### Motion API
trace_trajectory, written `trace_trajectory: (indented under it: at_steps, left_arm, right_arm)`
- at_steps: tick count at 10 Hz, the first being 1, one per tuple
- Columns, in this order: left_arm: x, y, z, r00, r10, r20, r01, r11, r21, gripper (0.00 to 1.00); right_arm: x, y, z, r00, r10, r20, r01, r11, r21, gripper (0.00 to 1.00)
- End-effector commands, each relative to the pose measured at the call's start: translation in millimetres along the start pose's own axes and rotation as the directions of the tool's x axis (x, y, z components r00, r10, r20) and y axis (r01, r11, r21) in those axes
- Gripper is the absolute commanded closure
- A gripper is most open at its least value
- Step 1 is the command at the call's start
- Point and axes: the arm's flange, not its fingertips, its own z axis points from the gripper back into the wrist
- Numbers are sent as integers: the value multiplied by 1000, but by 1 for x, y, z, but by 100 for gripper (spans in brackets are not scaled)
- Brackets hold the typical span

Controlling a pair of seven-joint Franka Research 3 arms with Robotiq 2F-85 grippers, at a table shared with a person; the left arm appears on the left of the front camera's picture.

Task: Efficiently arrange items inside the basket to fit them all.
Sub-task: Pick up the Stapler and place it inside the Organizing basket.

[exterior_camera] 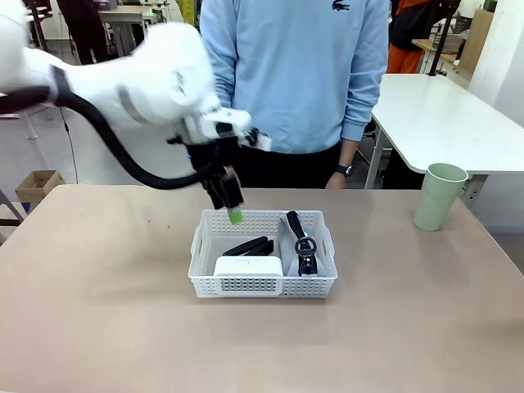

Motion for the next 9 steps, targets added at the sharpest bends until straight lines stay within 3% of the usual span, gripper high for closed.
trace_trajectory:
  at_steps: [1, 2, 3, 4, 5, 6, 7, 9]
  left_arm:
    - [-79, 12, 59, 986, 127, 112, -108, 981, -160, 0]
    - [-118, 28, 83, 988, 92, 123, -53, 955, -292, 0]
    - [-167, 49, 104, 959, 199, 202, -108, 915, -388, 0]
    - [-217, 63, 118, 894, 336, 297, -178, 873, -454, 0]
    - [-276, 70, 126, 865, 322, 386, -84, 850, -520, 0]
    - [-336, 76, 126, 785, 386, 484, -50, 818, -572, 0]
    - [-399, 89, 115, 670, 487, 560, -22, 767, -641, 0]
    - [-468, 106, 77, 492, 596, 635, 40, 713, -700, 0]
  right_arm:
    - [2, 1, 1, 1000, 24, 13, -24, 999, 29, 0]
    - [2, 1, 1, 1000, 24, 13, -24, 999, 29, 0]
    - [2, 1, 1, 1000, 24, 13, -24, 999, 29, 0]
    - [2, 1, 1, 1000, 24, 13, -24, 999, 29, 0]
    - [2, 1, 1, 1000, 24, 13, -24, 999, 29, 0]
    - [2, 1, 1, 1000, 24, 13, -24, 999, 29, 0]
    - [2, 1, 1, 1000, 24, 13, -24, 999, 29, 0]
    - [2, 1, 1, 1000, 24, 13, -24, 999, 29, 0]
